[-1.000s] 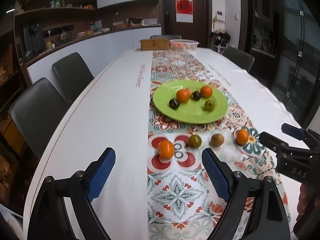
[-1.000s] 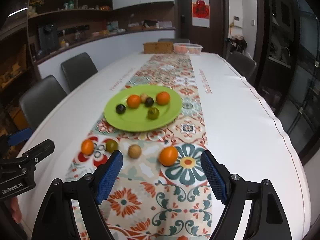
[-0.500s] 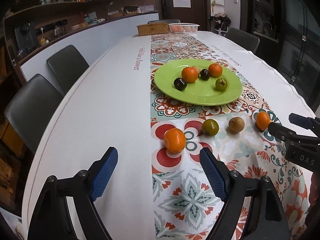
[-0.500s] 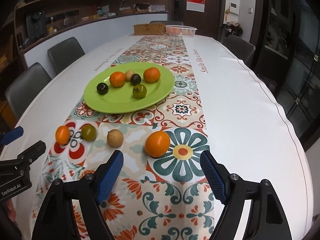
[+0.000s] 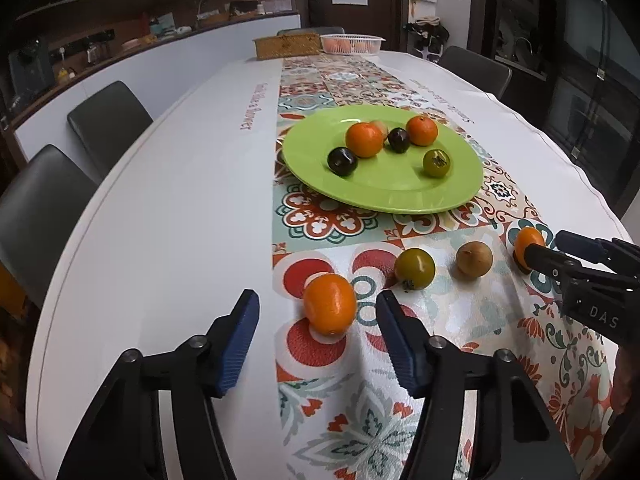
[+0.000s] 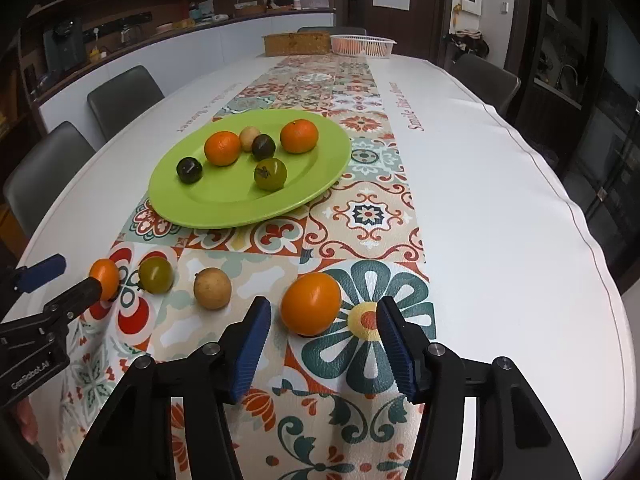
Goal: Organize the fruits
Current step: 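Grasp a mandarin with the left tool while the right tool grasps another mandarin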
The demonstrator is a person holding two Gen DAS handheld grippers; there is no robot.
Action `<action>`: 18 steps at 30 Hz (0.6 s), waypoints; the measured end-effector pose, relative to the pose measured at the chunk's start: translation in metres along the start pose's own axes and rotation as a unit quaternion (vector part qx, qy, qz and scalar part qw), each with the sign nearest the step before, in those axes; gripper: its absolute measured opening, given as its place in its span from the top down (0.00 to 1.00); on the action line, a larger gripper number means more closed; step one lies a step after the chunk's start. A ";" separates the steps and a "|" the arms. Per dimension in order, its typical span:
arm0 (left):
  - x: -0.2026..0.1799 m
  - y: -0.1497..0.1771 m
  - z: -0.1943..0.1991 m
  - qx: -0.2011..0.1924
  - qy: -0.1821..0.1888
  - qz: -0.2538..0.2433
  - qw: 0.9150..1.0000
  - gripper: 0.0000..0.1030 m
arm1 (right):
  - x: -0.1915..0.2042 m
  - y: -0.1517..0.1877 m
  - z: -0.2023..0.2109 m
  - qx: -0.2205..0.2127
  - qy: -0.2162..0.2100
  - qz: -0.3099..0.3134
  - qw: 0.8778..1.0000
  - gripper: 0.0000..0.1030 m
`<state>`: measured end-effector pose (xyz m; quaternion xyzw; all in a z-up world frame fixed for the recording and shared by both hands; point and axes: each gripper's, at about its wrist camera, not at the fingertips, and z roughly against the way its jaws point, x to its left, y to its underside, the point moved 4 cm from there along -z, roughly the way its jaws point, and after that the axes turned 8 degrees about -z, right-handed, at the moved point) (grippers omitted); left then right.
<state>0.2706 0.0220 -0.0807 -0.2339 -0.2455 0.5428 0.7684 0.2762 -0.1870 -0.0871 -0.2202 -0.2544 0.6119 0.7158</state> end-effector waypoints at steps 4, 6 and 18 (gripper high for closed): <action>-0.002 0.000 -0.006 0.008 0.009 0.002 1.000 0.53 | 0.000 0.000 -0.006 0.007 -0.005 0.000 1.000 0.53; -0.003 0.000 -0.009 0.010 0.013 0.004 1.000 0.57 | 0.000 0.000 -0.007 0.009 -0.008 -0.001 1.000 0.53; -0.002 0.003 -0.019 0.023 0.020 0.016 0.999 0.70 | 0.008 0.001 -0.019 0.026 -0.028 0.012 0.999 0.67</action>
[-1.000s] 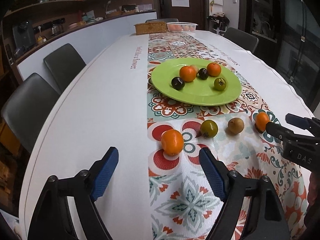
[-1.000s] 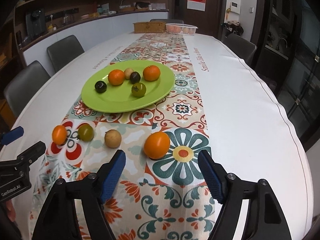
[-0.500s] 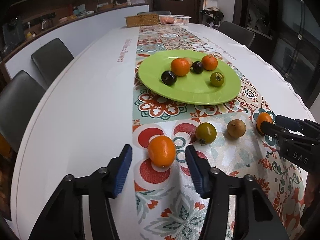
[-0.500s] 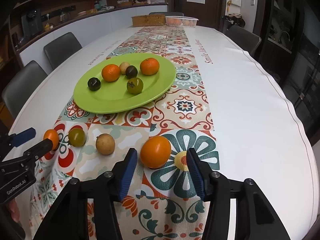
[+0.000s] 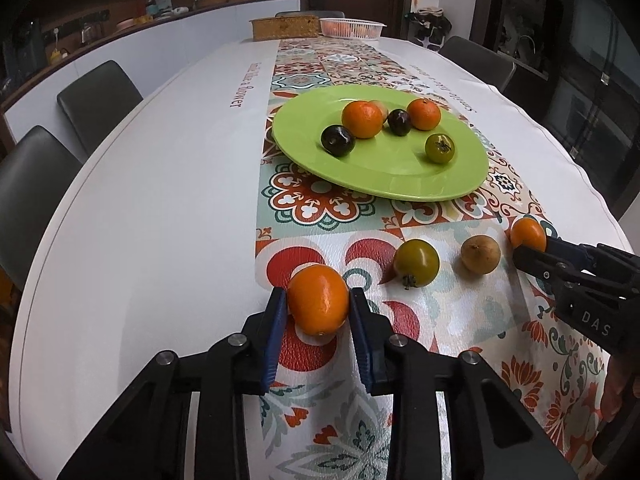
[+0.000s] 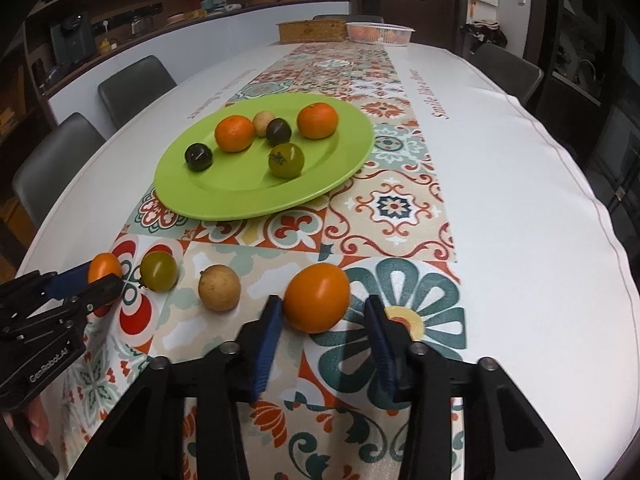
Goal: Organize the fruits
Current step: 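Grasp a mandarin with the left tool while the right tool grasps another mandarin, then carry the mandarin with the left tool onto the plate while the right tool places its mandarin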
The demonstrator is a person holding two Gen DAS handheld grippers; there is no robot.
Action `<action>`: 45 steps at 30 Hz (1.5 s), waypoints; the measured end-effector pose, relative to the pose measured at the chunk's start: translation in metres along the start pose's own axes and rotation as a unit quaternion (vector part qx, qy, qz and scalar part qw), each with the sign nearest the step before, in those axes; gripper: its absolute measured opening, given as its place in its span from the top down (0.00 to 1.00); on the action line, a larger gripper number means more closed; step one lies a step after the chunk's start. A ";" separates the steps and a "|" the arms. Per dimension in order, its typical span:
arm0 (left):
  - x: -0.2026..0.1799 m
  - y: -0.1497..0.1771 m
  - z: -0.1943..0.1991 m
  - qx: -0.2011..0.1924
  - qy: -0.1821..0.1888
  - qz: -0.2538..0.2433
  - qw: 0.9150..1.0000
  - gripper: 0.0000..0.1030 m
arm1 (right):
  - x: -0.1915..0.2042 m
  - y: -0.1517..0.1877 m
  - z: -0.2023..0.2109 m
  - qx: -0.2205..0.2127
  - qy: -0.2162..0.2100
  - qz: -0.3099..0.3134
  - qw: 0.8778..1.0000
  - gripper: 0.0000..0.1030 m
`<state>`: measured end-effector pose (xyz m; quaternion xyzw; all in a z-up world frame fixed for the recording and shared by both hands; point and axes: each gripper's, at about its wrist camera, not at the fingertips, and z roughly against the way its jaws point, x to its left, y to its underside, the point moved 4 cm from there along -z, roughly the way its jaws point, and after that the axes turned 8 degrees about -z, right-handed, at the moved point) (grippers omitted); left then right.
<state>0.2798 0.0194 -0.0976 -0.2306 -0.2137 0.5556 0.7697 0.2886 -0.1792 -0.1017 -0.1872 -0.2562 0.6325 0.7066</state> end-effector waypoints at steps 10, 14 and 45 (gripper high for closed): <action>-0.006 -0.003 0.009 -0.012 -0.005 -0.016 1.000 0.70 | 0.002 0.003 0.008 -0.020 -0.010 0.016 1.000 0.67; -0.010 -0.006 0.017 -0.020 -0.003 -0.019 1.000 0.70 | 0.001 0.004 0.011 -0.024 -0.017 0.012 1.000 0.67; -0.046 -0.065 0.095 -0.113 0.026 -0.045 0.992 0.70 | 0.014 -0.035 0.096 -0.115 -0.072 0.042 0.990 0.67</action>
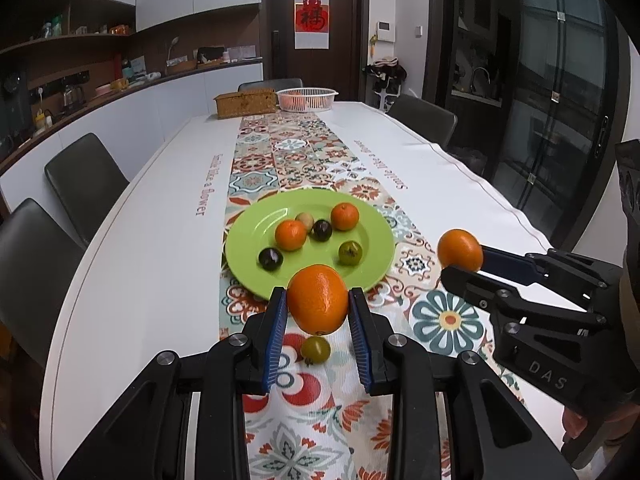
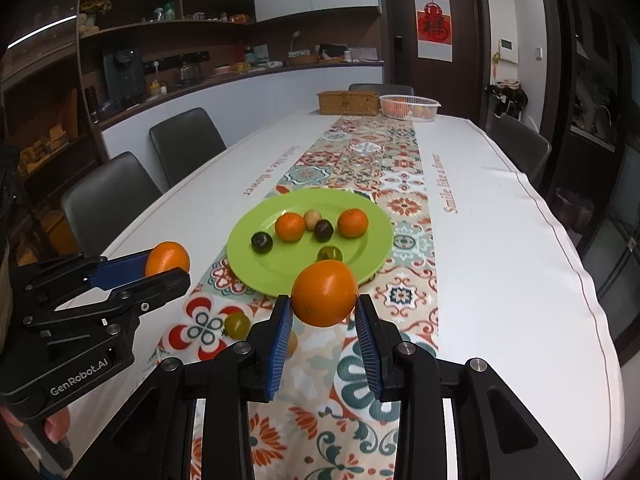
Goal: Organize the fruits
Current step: 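Carry the mandarin with the left tool onto the plate while the right tool places its mandarin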
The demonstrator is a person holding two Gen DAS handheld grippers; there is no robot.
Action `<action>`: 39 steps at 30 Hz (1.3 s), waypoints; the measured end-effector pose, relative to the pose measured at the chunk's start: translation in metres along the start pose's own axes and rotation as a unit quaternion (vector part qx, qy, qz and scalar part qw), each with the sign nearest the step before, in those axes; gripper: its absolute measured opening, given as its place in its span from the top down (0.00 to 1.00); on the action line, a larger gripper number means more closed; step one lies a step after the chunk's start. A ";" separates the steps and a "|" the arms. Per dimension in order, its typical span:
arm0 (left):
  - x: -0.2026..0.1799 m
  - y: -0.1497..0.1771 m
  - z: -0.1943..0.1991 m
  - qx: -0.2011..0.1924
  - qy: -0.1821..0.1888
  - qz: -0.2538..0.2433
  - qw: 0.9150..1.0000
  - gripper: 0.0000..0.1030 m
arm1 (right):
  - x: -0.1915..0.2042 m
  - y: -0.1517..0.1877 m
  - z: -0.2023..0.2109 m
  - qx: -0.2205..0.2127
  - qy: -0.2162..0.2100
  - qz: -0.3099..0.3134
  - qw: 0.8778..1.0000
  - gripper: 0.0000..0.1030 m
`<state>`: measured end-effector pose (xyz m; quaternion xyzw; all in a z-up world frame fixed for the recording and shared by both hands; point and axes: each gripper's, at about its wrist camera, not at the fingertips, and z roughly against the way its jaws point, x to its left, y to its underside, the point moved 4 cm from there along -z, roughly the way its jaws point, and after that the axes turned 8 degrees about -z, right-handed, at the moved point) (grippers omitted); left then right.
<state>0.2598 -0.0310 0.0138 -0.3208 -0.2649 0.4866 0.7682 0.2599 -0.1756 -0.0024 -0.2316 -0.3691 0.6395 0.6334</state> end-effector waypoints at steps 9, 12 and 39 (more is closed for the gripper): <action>0.007 -0.026 -0.012 -0.009 0.000 -0.003 1.000 0.70 | 0.004 -0.027 -0.015 -0.006 -0.012 0.018 1.000 0.67; 0.010 -0.033 -0.017 -0.010 -0.002 -0.008 1.000 0.70 | 0.004 -0.035 -0.022 -0.006 -0.011 0.026 1.000 0.67; 0.039 -0.055 -0.108 0.042 0.032 0.001 0.999 0.70 | -0.010 -0.068 -0.136 0.081 0.001 0.061 0.995 0.67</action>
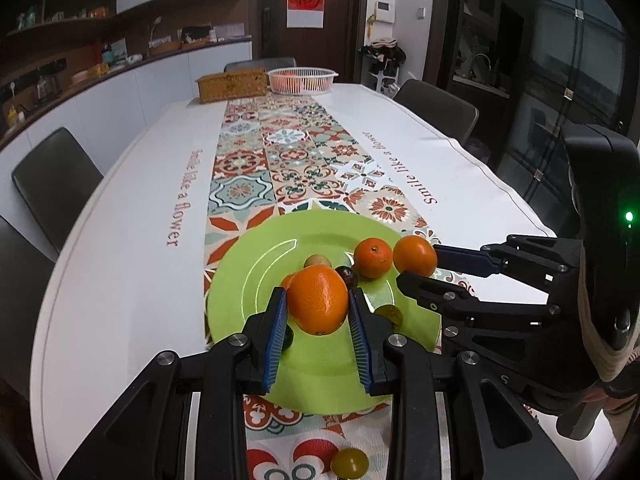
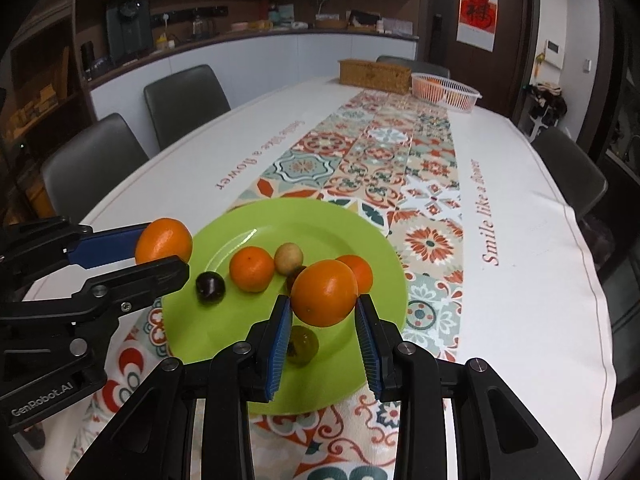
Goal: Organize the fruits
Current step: 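Carry the mandarin with the left tool onto the plate while the right tool places its mandarin, then open both tools and withdraw them toward the last two fruits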
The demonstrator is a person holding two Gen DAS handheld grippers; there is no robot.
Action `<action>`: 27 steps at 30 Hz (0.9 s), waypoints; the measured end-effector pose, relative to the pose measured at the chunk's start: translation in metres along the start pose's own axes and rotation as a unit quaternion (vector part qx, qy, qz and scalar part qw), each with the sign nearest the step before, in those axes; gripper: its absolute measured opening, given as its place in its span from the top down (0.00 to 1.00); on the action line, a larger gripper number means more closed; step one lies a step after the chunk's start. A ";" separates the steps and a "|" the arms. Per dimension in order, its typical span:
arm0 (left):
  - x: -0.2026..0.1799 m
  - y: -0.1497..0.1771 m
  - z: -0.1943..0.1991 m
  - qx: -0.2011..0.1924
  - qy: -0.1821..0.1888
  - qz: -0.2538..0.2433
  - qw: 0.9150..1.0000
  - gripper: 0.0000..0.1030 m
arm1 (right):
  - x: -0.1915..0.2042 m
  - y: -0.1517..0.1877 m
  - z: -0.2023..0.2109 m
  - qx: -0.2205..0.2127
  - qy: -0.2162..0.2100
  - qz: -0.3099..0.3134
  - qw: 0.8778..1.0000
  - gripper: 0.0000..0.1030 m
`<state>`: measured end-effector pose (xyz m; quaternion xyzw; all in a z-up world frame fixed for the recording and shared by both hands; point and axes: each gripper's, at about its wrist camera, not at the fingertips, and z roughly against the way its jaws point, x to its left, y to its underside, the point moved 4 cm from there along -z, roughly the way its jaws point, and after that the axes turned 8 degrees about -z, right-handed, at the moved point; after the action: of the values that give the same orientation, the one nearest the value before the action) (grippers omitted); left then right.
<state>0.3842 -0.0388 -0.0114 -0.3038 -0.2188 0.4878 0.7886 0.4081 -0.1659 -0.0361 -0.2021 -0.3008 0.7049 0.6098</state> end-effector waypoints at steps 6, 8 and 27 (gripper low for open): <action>0.007 0.004 -0.019 0.022 0.010 0.012 1.000 0.70 | -0.004 -0.003 -0.013 0.015 -0.004 -0.009 1.000 0.67; 0.007 0.004 -0.023 0.026 0.013 0.013 0.999 0.70 | -0.004 -0.004 -0.016 0.017 -0.003 -0.007 1.000 0.67; 0.017 0.012 -0.003 0.015 -0.021 0.011 1.000 0.63 | -0.007 -0.002 0.000 0.001 -0.006 -0.019 1.000 0.59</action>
<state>0.3858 -0.0203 -0.0207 -0.2840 -0.2245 0.5056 0.7832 0.4107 -0.1727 -0.0355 -0.1919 -0.3072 0.6949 0.6213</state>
